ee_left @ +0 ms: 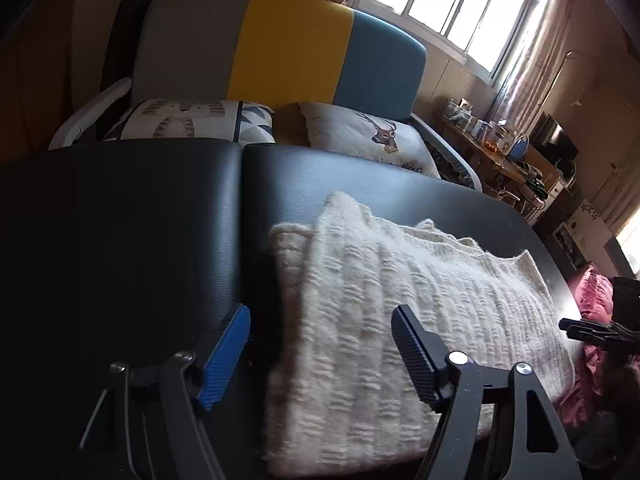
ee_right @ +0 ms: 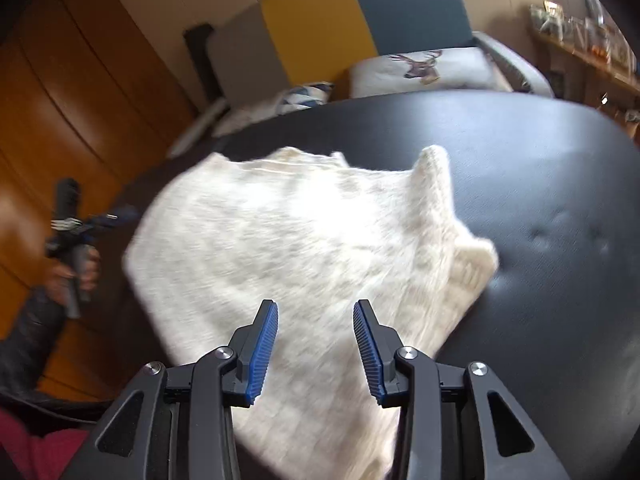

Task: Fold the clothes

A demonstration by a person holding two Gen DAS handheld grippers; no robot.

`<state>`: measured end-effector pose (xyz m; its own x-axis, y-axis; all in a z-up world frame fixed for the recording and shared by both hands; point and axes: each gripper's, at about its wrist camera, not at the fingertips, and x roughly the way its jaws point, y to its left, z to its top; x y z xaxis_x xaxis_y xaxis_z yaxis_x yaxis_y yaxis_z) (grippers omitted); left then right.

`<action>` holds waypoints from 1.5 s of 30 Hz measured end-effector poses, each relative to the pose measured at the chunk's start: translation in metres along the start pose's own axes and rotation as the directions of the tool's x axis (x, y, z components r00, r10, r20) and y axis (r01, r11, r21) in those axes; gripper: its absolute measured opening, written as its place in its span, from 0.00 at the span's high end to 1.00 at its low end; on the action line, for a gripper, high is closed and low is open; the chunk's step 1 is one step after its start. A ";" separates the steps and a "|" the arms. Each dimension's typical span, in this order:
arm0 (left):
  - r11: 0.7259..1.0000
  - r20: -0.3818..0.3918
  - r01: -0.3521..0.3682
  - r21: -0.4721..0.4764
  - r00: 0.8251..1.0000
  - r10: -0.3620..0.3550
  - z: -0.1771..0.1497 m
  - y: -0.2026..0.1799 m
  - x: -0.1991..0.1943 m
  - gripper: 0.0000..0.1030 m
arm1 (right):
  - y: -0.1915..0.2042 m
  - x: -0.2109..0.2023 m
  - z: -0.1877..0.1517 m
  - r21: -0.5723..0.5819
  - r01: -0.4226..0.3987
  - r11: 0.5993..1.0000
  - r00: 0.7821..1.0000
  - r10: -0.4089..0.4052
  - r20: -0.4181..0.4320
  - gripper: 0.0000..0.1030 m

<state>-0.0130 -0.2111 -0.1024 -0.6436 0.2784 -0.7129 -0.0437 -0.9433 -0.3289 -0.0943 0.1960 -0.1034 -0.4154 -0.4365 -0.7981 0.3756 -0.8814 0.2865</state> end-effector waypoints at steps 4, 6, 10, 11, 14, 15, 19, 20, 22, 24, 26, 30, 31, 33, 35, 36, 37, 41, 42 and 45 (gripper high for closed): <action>0.994 -0.074 0.101 -0.038 0.992 -0.104 0.011 0.021 0.027 0.20 | -0.004 0.040 0.007 -0.069 0.150 0.986 0.973 -0.160 -0.164 0.61; 0.988 -0.092 0.142 -0.057 0.985 -0.147 0.016 0.025 0.043 0.20 | -0.005 0.048 0.008 -0.092 0.146 0.985 0.970 -0.161 -0.181 0.61; 0.976 -0.139 0.204 -0.071 0.967 -0.212 0.021 0.021 0.075 0.20 | -0.018 0.049 0.010 -0.035 0.109 0.993 0.973 -0.114 -0.200 0.61; 0.976 -0.138 0.208 -0.072 0.967 -0.216 0.022 0.020 0.080 0.20 | -0.020 0.048 0.009 -0.032 0.104 0.994 0.974 -0.108 -0.200 0.61; 0.965 -0.121 0.253 -0.072 0.958 -0.260 0.023 0.020 0.081 0.20 | -0.023 0.049 0.010 -0.026 0.099 0.995 0.973 -0.103 -0.205 0.61; 0.957 -0.118 0.276 -0.091 0.951 -0.285 0.023 0.022 0.082 0.23 | -0.022 0.049 0.010 -0.025 0.099 0.995 0.973 -0.102 -0.208 0.61; 0.926 -0.109 0.322 -0.197 0.931 -0.347 0.024 0.040 0.088 0.58 | -0.016 0.049 0.011 -0.030 0.097 0.995 0.971 -0.102 -0.216 0.61; 0.917 -0.112 0.329 -0.227 0.926 -0.360 0.023 0.044 0.090 0.68 | -0.016 0.049 0.011 -0.032 0.098 0.995 0.971 -0.102 -0.217 0.61; 0.898 -0.118 0.340 -0.279 0.916 -0.383 0.021 0.047 0.091 0.78 | -0.014 0.050 0.011 -0.042 0.104 0.994 0.969 -0.111 -0.222 0.61; 0.913 -0.108 0.319 -0.254 0.929 -0.355 0.023 0.038 0.083 0.83 | -0.012 0.051 0.011 -0.054 0.111 0.992 0.966 -0.120 -0.229 0.61; 0.914 -0.085 0.315 -0.257 0.934 -0.346 0.027 0.031 0.070 0.84 | -0.009 0.053 0.012 -0.066 0.115 0.991 0.963 -0.127 -0.238 0.61; 0.845 0.027 0.437 -0.308 0.892 -0.452 0.037 0.017 0.032 0.84 | -0.007 0.057 0.014 -0.080 0.099 0.992 0.963 -0.116 -0.244 0.60; 0.832 0.052 0.464 -0.305 0.880 -0.472 0.039 0.011 0.022 0.84 | -0.006 0.058 0.014 -0.080 0.092 0.993 0.965 -0.109 -0.238 0.60; 0.816 0.099 0.499 -0.293 0.864 -0.493 0.042 -0.005 0.002 0.84 | -0.003 0.060 0.014 -0.075 0.075 0.994 0.971 -0.090 -0.223 0.60; 0.788 0.154 0.540 -0.295 0.841 -0.518 0.045 -0.020 -0.016 0.84 | 0.001 0.062 0.013 -0.062 0.052 0.997 0.978 -0.064 -0.200 0.60; 0.775 0.179 0.554 -0.303 0.832 -0.525 0.047 -0.027 -0.022 0.84 | 0.004 0.064 0.013 -0.054 0.048 0.997 0.981 -0.057 -0.186 0.60; 0.762 0.200 0.566 -0.315 0.824 -0.530 0.049 -0.033 -0.027 0.85 | 0.007 0.065 0.013 -0.046 0.043 0.998 0.984 -0.051 -0.173 0.60; 0.729 0.243 0.581 -0.364 0.814 -0.528 0.059 -0.063 -0.035 0.85 | 0.020 0.071 0.013 -0.023 0.036 0.999 0.992 -0.038 -0.120 0.59; 0.728 0.240 0.575 -0.372 0.818 -0.523 0.061 -0.073 -0.033 0.85 | 0.022 0.072 0.013 -0.012 0.031 0.999 0.994 -0.032 -0.108 0.59; 0.733 0.223 0.556 -0.393 0.831 -0.511 0.066 -0.102 -0.025 0.85 | 0.026 0.075 0.012 0.021 0.002 1.000 0.997 0.000 -0.074 0.57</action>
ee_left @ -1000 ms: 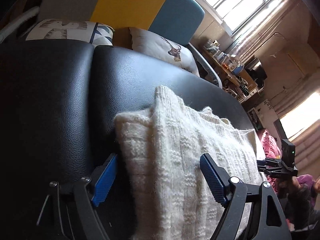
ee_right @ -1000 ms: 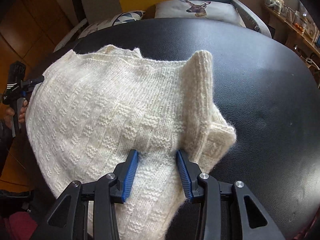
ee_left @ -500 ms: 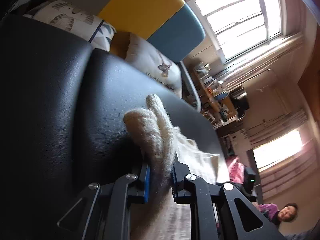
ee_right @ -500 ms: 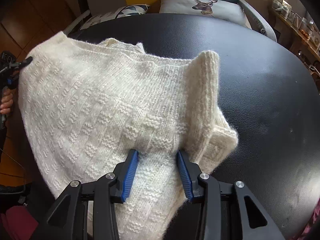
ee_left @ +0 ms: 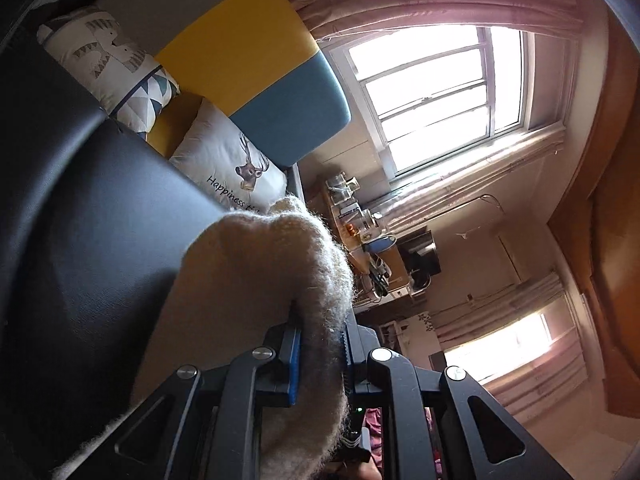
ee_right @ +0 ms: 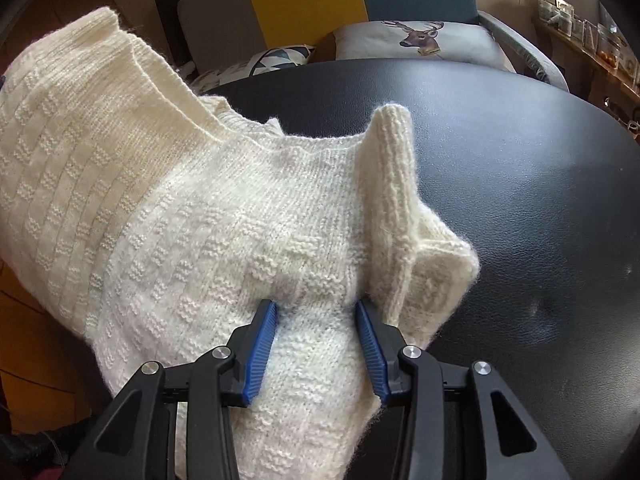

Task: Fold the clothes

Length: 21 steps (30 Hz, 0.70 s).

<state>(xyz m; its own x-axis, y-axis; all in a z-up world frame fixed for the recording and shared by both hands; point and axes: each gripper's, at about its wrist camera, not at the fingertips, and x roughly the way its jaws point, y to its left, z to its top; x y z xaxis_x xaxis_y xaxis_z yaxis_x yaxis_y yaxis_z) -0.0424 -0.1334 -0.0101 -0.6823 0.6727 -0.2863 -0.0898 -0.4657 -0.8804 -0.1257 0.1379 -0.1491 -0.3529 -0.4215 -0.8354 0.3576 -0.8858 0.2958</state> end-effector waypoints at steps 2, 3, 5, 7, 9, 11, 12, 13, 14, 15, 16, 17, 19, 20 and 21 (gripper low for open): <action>1.000 -0.017 -0.008 -0.008 1.000 0.008 -0.010 -0.011 0.014 0.85 | -0.001 0.000 -0.001 0.017 -0.029 0.999 0.999 0.029 0.019 0.57; 1.000 -0.026 -0.015 -0.005 1.000 0.015 -0.014 -0.015 0.023 0.85 | -0.004 -0.001 -0.001 0.024 -0.048 0.999 0.999 0.047 0.027 0.57; 0.999 -0.043 -0.032 -0.007 0.999 0.031 -0.025 -0.023 0.039 0.85 | -0.012 -0.005 -0.001 0.035 -0.085 0.996 0.996 0.083 0.041 0.57; 0.999 -0.058 -0.047 -0.010 0.997 0.046 -0.034 -0.028 0.055 0.85 | -0.022 -0.012 -0.004 0.046 -0.115 0.992 0.992 0.113 0.052 0.57; 0.997 -0.081 -0.067 -0.027 0.995 0.065 -0.044 -0.027 0.073 0.85 | -0.031 -0.016 -0.006 0.057 -0.146 0.988 0.988 0.142 0.061 0.57; 0.994 -0.103 -0.090 -0.055 0.991 0.084 -0.053 -0.022 0.092 0.85 | -0.036 -0.017 -0.007 0.065 -0.169 0.983 0.984 0.164 0.069 0.57; 0.993 -0.114 -0.103 -0.066 0.989 0.095 -0.058 -0.020 0.101 0.85 | -0.037 -0.017 -0.008 0.066 -0.175 0.982 0.983 0.170 0.071 0.57; 0.990 -0.125 -0.118 -0.072 0.986 0.109 -0.063 -0.017 0.110 0.85 | -0.038 -0.017 -0.008 0.066 -0.181 0.981 0.982 0.176 0.074 0.57; 0.988 -0.135 -0.132 -0.081 0.984 0.120 -0.068 -0.014 0.119 0.85 | -0.039 -0.018 -0.009 0.067 -0.188 0.980 0.980 0.182 0.077 0.57; 0.986 -0.148 -0.141 -0.092 0.981 0.127 -0.073 -0.011 0.128 0.85 | -0.035 -0.017 -0.011 0.067 -0.190 0.980 0.980 0.184 0.081 0.57; 0.984 -0.161 -0.152 -0.097 0.978 0.136 -0.078 -0.008 0.136 0.85 | -0.035 -0.017 -0.012 0.066 -0.193 0.979 0.979 0.188 0.083 0.57; 0.981 -0.170 -0.165 -0.102 0.975 0.146 -0.083 -0.006 0.142 0.85 | -0.035 -0.018 -0.013 0.065 -0.197 0.978 0.978 0.191 0.086 0.57; 0.977 -0.190 -0.187 -0.101 0.968 0.165 -0.093 -0.003 0.153 0.85 | -0.038 -0.019 -0.014 0.066 -0.211 0.975 0.974 0.205 0.091 0.57; 0.975 -0.197 -0.200 -0.096 0.964 0.179 -0.097 0.000 0.158 0.85 | -0.039 -0.019 -0.014 0.068 -0.221 0.973 0.972 0.214 0.095 0.57; 0.973 -0.208 -0.210 -0.092 0.960 0.187 -0.101 0.002 0.162 0.84 | -0.041 -0.019 -0.015 0.070 -0.231 0.971 0.970 0.223 0.099 0.57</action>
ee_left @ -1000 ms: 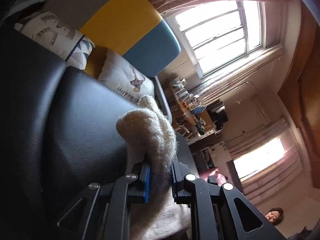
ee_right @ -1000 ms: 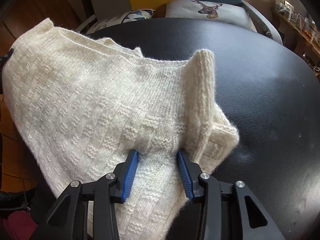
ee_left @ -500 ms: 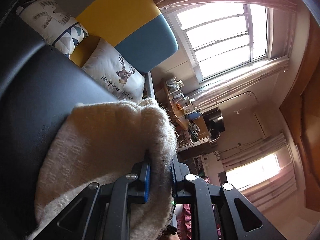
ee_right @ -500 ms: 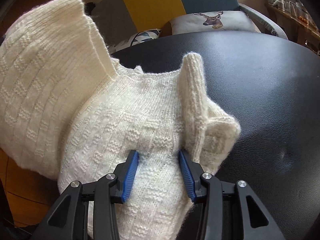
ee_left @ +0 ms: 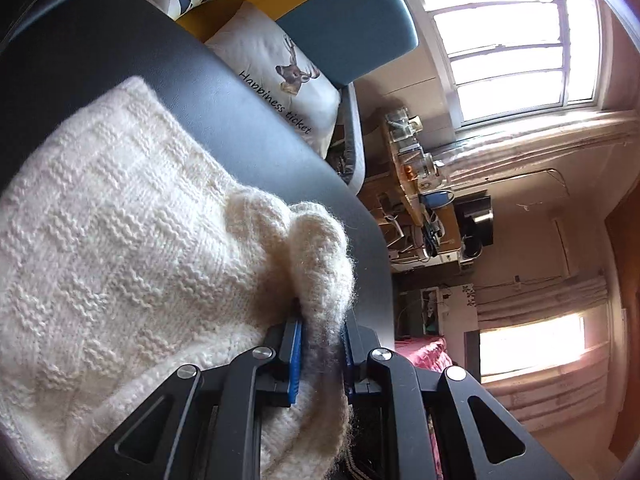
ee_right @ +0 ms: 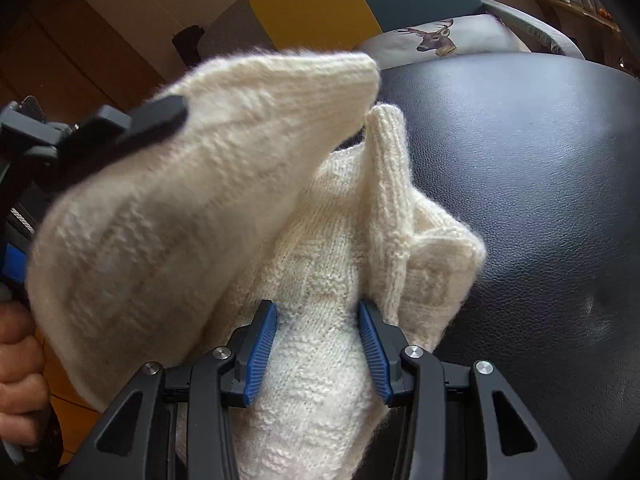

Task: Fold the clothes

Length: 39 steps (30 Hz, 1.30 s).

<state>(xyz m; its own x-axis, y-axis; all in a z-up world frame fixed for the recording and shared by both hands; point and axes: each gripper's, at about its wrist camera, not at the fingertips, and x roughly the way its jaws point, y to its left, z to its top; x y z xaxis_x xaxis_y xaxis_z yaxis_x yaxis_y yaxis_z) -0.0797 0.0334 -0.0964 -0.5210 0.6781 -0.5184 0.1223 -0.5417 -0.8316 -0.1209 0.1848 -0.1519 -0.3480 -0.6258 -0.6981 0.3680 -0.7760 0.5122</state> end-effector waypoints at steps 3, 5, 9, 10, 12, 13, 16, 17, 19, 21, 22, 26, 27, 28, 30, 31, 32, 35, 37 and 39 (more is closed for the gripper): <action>0.999 -0.053 0.006 -0.048 0.999 -0.009 -0.007 0.007 0.016 0.80 | -0.003 -0.004 -0.003 -0.002 -0.021 1.000 1.000 0.021 0.011 0.57; 0.996 -0.073 0.055 -0.068 0.996 -0.059 -0.008 0.005 0.015 0.79 | -0.008 -0.009 -0.005 0.011 -0.052 0.999 0.998 0.051 0.020 0.57; 0.987 -0.110 0.152 -0.059 0.981 -0.158 -0.004 -0.015 -0.008 0.76 | -0.022 -0.023 -0.011 0.057 -0.118 0.991 0.992 0.116 0.046 0.58; 0.984 -0.104 0.175 -0.046 0.978 -0.179 0.000 -0.020 -0.021 0.73 | -0.025 -0.029 -0.014 0.062 -0.127 0.990 0.991 0.124 0.055 0.58; 0.983 -0.045 0.183 -0.017 0.982 -0.184 0.009 -0.014 -0.054 0.64 | -0.026 -0.046 -0.024 0.045 -0.117 0.992 0.991 0.113 0.069 0.58; 0.984 -0.004 0.180 -0.003 0.984 -0.180 0.014 -0.009 -0.072 0.55 | -0.025 -0.056 -0.029 0.030 -0.106 0.994 0.992 0.103 0.074 0.58; 0.988 0.117 0.151 0.038 0.981 -0.154 0.029 0.012 -0.125 0.45 | -0.024 -0.085 -0.043 -0.013 -0.072 0.997 0.993 0.073 0.090 0.58; 0.993 0.153 0.109 0.042 0.982 -0.114 0.031 0.027 -0.139 0.45 | -0.019 -0.099 -0.046 -0.044 -0.068 0.997 0.992 0.073 0.106 0.58; 1.000 0.186 0.024 0.019 0.982 -0.027 0.031 0.058 -0.155 0.45 | -0.003 -0.124 -0.047 -0.118 -0.076 0.990 0.986 0.092 0.141 0.58; 0.999 0.204 -0.053 0.010 0.978 0.050 0.024 0.084 -0.162 0.45 | 0.029 -0.126 -0.035 -0.222 -0.087 0.971 0.981 0.123 0.149 0.58; 0.995 0.204 -0.094 0.017 0.975 0.088 0.017 0.093 -0.160 0.45 | 0.046 -0.126 -0.029 -0.279 -0.088 0.956 0.981 0.131 0.141 0.58; 0.981 0.194 -0.183 0.072 0.967 0.166 -0.011 0.113 -0.148 0.47 | 0.091 -0.095 -0.009 -0.383 -0.143 0.913 0.989 0.150 -0.011 0.58; 0.976 0.194 -0.193 0.103 0.966 0.171 -0.016 0.112 -0.146 0.47 | 0.094 -0.083 -0.006 -0.394 -0.110 0.912 0.994 0.103 -0.039 0.58; 0.969 0.200 -0.206 0.138 0.964 0.176 -0.019 0.109 -0.144 0.47 | 0.096 -0.071 -0.002 -0.404 -0.075 0.912 0.996 0.052 -0.066 0.58; 0.960 0.201 -0.187 0.207 0.969 0.145 -0.019 0.098 -0.140 0.47 | 0.090 -0.043 -0.003 -0.375 -0.086 0.923 0.985 0.022 -0.173 0.58; 0.952 0.191 -0.179 0.247 0.972 0.133 -0.019 0.091 -0.137 0.47 | 0.087 -0.027 -0.010 -0.398 -0.073 0.914 0.974 -0.020 -0.224 0.58; 0.937 0.175 -0.196 0.290 0.973 0.150 -0.021 0.083 -0.131 0.47 | 0.084 -0.012 -0.019 -0.429 -0.057 0.901 0.960 -0.069 -0.272 0.58; 0.875 0.097 -0.227 0.429 0.974 0.205 -0.040 0.070 -0.103 0.47 | 0.061 -0.003 -0.041 -0.408 -0.005 0.913 0.950 -0.123 -0.287 0.58; 0.815 0.097 -0.241 0.526 0.970 0.225 -0.058 0.067 -0.096 0.47 | 0.047 -0.017 -0.044 -0.315 -0.025 0.949 0.967 -0.057 -0.248 0.58; 0.788 0.101 -0.248 0.563 0.967 0.232 -0.067 0.070 -0.096 0.47 | 0.034 -0.031 -0.044 -0.226 -0.031 0.974 0.974 -0.021 -0.225 0.58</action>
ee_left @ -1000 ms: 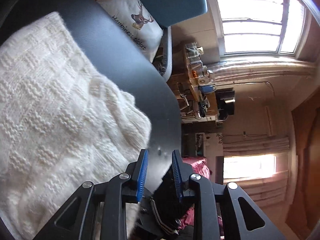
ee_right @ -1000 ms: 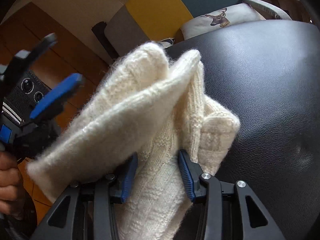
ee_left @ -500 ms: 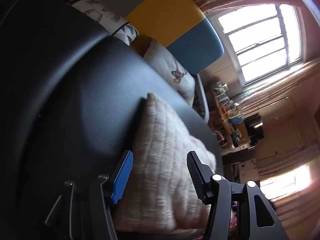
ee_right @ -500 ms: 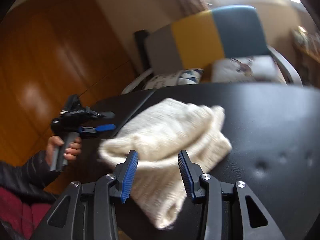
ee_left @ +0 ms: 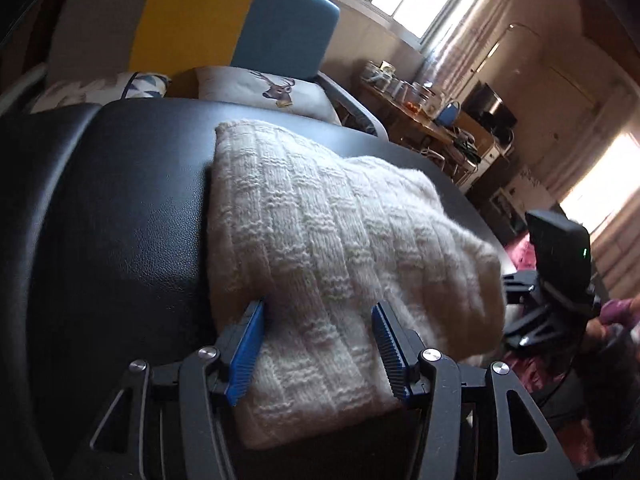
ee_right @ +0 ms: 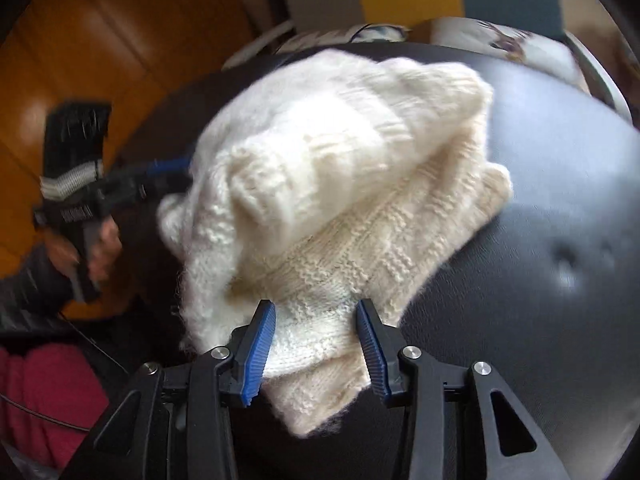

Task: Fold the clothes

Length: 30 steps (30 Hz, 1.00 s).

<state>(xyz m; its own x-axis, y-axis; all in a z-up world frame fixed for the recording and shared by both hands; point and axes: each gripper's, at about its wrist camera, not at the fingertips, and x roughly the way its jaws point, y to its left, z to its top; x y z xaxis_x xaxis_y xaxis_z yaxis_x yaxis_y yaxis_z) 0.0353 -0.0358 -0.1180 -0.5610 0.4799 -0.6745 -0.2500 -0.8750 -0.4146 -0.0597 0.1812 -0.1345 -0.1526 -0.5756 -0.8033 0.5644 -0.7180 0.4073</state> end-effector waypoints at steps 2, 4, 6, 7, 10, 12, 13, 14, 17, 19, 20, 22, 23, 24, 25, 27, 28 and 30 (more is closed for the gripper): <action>1.000 0.019 0.021 -0.014 1.000 -0.021 -0.003 0.003 -0.005 0.47 | -0.012 -0.013 -0.006 0.088 -0.028 0.996 0.999 0.025 0.032 0.58; 0.998 0.041 0.059 -0.037 0.998 -0.057 -0.002 0.006 -0.013 0.47 | -0.029 -0.030 -0.005 0.196 -0.096 0.976 0.990 0.074 0.118 0.58; 0.996 0.052 0.085 -0.040 0.995 -0.083 0.000 0.007 -0.016 0.47 | -0.048 -0.042 0.000 0.321 -0.231 0.918 0.959 0.159 0.236 0.58; 0.995 0.054 0.092 -0.036 0.994 -0.090 0.001 0.007 -0.016 0.47 | -0.056 -0.042 0.005 0.368 -0.311 0.876 0.935 0.213 0.284 0.58; 0.996 0.051 0.091 0.000 0.995 -0.091 0.002 0.000 -0.014 0.47 | -0.064 -0.022 0.021 0.432 -0.424 0.796 0.895 0.296 0.333 0.57; 0.995 0.050 0.097 0.036 0.994 -0.099 0.003 -0.007 -0.014 0.47 | -0.070 -0.001 0.029 0.488 -0.419 0.765 0.902 0.286 0.324 0.57; 0.993 0.048 0.105 0.056 0.993 -0.107 0.003 -0.012 -0.015 0.47 | -0.074 0.009 0.031 0.516 -0.421 0.746 0.901 0.280 0.330 0.57; 0.991 0.046 0.112 0.078 0.992 -0.116 0.004 -0.016 -0.015 0.47 | -0.078 0.017 0.035 0.541 -0.439 0.717 0.893 0.284 0.348 0.57; 0.975 0.022 0.150 0.161 0.988 -0.155 0.008 -0.030 -0.010 0.47 | -0.081 0.034 0.046 0.543 -0.490 0.682 0.865 0.305 0.398 0.55; 0.957 -0.037 0.192 0.216 0.981 -0.189 0.009 -0.042 0.001 0.45 | -0.064 0.038 0.058 0.456 -0.373 0.808 0.914 0.234 0.333 0.68; 0.945 -0.083 0.217 0.244 0.976 -0.203 0.008 -0.047 0.009 0.44 | -0.051 0.036 0.064 0.409 -0.296 0.863 0.939 0.184 0.291 0.76; 0.921 -0.183 0.262 0.288 0.959 -0.216 -0.001 -0.057 0.023 0.41 | -0.024 0.023 0.075 0.292 -0.151 0.945 0.967 0.080 0.241 0.81; 0.907 -0.230 0.286 0.310 0.948 -0.220 -0.006 -0.061 0.029 0.40 | -0.010 0.008 0.079 0.222 -0.093 0.971 0.967 0.035 0.251 0.82; 0.889 -0.261 0.303 0.343 0.940 -0.220 -0.011 -0.065 0.030 0.39 | 0.004 -0.003 0.080 0.154 -0.003 0.988 0.968 -0.036 0.250 0.83; 0.868 -0.279 0.318 0.382 0.935 -0.220 -0.016 -0.069 0.028 0.39 | 0.016 -0.014 0.082 0.086 0.093 0.992 0.962 -0.112 0.251 0.83; 0.828 -0.330 0.370 0.422 0.913 -0.240 -0.022 -0.074 0.024 0.39 | 0.012 0.001 0.086 0.012 0.301 0.953 0.944 -0.300 0.141 0.83; 0.819 -0.352 0.389 0.423 0.903 -0.247 -0.024 -0.075 0.022 0.39 | -0.001 0.014 0.081 0.024 0.323 0.946 0.943 -0.324 0.074 0.83; 0.809 -0.396 0.429 0.402 0.878 -0.269 -0.021 -0.074 0.019 0.39 | -0.036 0.027 0.062 0.078 0.308 0.948 0.951 -0.310 0.013 0.83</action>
<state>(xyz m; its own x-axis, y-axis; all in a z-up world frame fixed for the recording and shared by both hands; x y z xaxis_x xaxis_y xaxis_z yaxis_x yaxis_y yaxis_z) 0.0597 0.0394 -0.1124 -0.1133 0.6818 -0.7227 -0.7598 -0.5281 -0.3791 -0.1346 0.1675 -0.1443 -0.3300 -0.3299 -0.8845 0.4247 -0.8887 0.1730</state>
